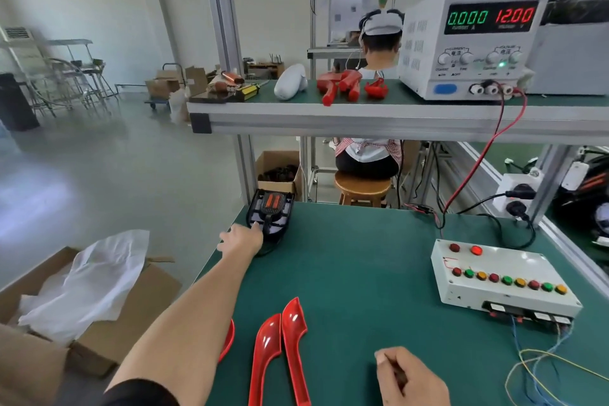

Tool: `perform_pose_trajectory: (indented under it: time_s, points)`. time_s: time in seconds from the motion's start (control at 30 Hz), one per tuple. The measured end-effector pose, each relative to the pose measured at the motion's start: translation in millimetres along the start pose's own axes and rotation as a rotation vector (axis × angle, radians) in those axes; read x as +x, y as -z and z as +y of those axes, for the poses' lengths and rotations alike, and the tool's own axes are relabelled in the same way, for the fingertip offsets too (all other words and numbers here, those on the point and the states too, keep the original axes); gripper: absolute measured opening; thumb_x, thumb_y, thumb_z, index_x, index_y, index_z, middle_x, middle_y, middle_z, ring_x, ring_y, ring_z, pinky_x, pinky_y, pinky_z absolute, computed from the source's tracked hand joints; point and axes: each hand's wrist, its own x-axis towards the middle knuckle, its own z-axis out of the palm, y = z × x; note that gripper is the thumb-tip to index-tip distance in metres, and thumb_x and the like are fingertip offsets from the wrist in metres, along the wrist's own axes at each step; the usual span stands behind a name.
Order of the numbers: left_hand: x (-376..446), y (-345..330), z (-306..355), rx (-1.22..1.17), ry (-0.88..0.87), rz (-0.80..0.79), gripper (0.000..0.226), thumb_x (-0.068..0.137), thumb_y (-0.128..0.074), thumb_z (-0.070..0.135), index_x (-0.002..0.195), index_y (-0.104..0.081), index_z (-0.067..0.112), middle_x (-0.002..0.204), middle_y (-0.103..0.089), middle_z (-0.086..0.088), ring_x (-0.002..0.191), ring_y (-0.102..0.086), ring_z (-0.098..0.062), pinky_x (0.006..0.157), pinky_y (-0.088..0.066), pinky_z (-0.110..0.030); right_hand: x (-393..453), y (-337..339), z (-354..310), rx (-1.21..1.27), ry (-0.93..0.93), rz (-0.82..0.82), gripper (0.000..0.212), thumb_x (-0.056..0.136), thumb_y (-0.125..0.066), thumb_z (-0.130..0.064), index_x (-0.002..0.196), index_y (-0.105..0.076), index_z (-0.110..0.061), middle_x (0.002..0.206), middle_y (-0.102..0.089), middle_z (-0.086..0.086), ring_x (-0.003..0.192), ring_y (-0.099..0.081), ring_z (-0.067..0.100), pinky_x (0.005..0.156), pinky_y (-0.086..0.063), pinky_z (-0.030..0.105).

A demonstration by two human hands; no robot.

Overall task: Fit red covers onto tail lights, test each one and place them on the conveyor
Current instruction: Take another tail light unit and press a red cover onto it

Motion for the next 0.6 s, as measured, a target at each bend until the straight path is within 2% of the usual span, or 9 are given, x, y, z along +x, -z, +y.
perform_pose_trajectory:
  time_s: [0.1,0.3,0.47,0.6]
  points:
    - [8.9,-6.3,0.6,0.051,-0.016,0.020,0.060,0.104,-0.043,0.048,0.144,-0.046,0.004,0.146,-0.042,-0.023,0.136,-0.038,-0.039,0.108,-0.036,-0.045,1.7,-1.3,-0.2,-0.003,0.030,0.013,0.042,0.070,-0.082,-0.001,0.073,-0.065,-0.039,0.047,-0.053,-0.012,0.038,-0.042,0.001,0.043,-0.035,0.005]
    - [19.8,-9.7,1.3,0.128,-0.077,0.035,0.049,0.105,-0.044,0.036,0.139,-0.050,0.002,0.142,-0.047,-0.024,0.133,-0.041,-0.040,0.106,-0.037,-0.046,3.0,-1.6,3.3,-0.013,0.037,-0.005,0.040,0.069,-0.082,-0.002,0.073,-0.065,-0.038,0.049,-0.054,-0.013,0.040,-0.046,0.001,0.044,-0.036,0.004]
    - [23.3,-10.5,0.1,0.089,-0.073,0.044,0.041,0.099,-0.049,0.026,0.130,-0.056,0.001,0.133,-0.060,-0.023,0.123,-0.054,-0.041,0.107,-0.043,-0.044,2.0,-1.8,4.9,-0.026,0.023,-0.008,0.036,0.071,-0.081,-0.005,0.074,-0.066,-0.038,0.049,-0.054,-0.011,0.040,-0.044,0.002,0.043,-0.035,0.005]
    - [18.2,-13.4,3.8,-0.018,-0.052,0.027,0.043,0.097,-0.054,0.025,0.132,-0.056,0.000,0.132,-0.059,-0.024,0.119,-0.056,-0.041,0.104,-0.049,-0.047,1.4,0.8,2.2,-0.019,-0.007,-0.018,0.030,0.074,-0.079,-0.010,0.071,-0.067,-0.037,0.049,-0.054,-0.011,0.042,-0.046,0.005,0.045,-0.038,0.008]
